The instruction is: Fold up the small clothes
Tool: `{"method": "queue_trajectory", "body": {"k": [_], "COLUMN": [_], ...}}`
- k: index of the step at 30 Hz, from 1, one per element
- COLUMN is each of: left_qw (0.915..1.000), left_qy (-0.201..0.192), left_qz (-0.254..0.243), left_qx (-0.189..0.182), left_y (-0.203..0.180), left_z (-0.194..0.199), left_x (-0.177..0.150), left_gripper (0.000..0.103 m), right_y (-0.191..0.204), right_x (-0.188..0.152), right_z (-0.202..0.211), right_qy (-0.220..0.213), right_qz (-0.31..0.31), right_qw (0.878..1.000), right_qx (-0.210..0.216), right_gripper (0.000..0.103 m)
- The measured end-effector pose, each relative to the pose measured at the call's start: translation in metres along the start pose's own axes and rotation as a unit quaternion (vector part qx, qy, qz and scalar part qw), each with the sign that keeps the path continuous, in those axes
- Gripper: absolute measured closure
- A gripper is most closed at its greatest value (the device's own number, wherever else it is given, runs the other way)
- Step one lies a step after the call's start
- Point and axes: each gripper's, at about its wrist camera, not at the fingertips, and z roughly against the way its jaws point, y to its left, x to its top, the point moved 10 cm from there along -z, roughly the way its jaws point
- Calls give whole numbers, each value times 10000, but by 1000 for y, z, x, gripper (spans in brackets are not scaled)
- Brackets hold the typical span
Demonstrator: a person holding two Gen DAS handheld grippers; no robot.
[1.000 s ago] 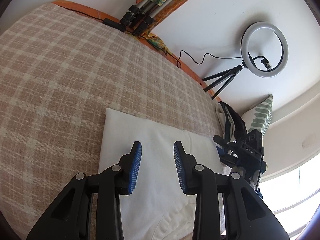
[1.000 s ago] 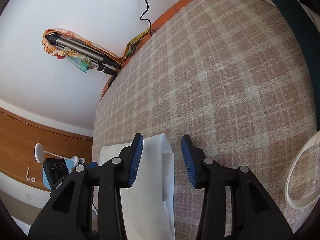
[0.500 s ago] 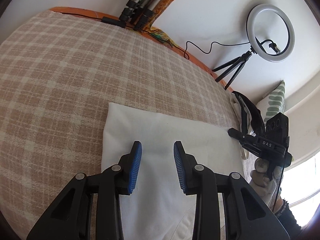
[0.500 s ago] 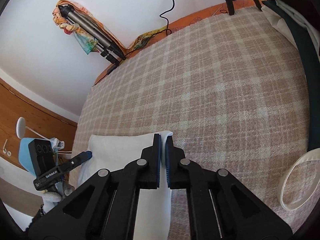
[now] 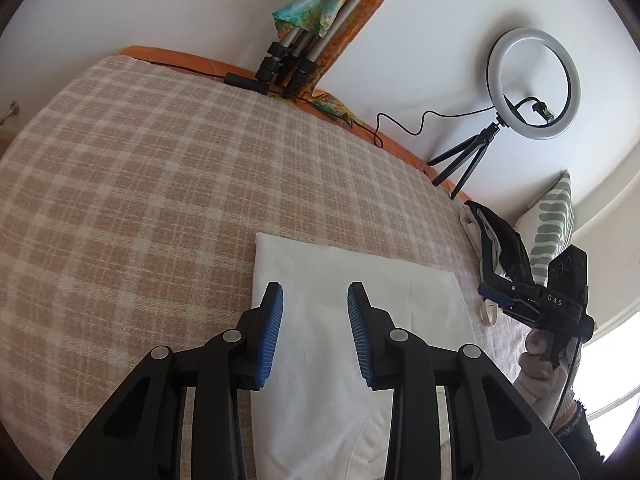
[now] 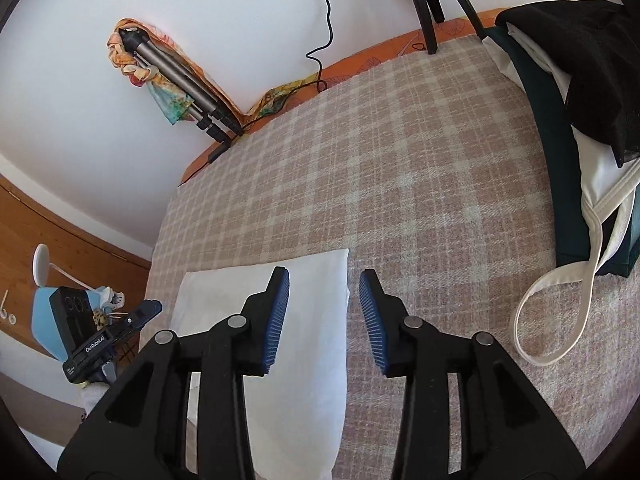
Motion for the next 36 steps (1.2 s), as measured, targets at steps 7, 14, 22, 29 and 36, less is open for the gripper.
{"method": "queue_trajectory", "body": {"k": [7,14,22,29,36], "left_qw": [9933,9787,9718,9674,9791], "left_qy": [404,661,841,804,754], "left_qz": [909,1610,1752,1880,1472], "left_qx": [-583,-1085,-1334,-1498,-1187], "left_y": [26,40,31,28,18], "left_z": [7,-4,-23,-30,-34], "left_x": [-25,-30,-27,-19,-18], "left_gripper": [58,58,58,58,72], "right_y": [-4,-16,-11,6,20], "right_x": [-40,-85,-109,-117,-120], "right_z": [6,10,4,-11,-19], "right_qy": [364,746,998,1114,1111], "right_qz": [-51,-411,-670,-742,-584], "right_qw": [9993,9958,9884,9835,9859], "right_qx": [32,337,923,1215,1104], "right_gripper": [54,54,54,54,64]}}
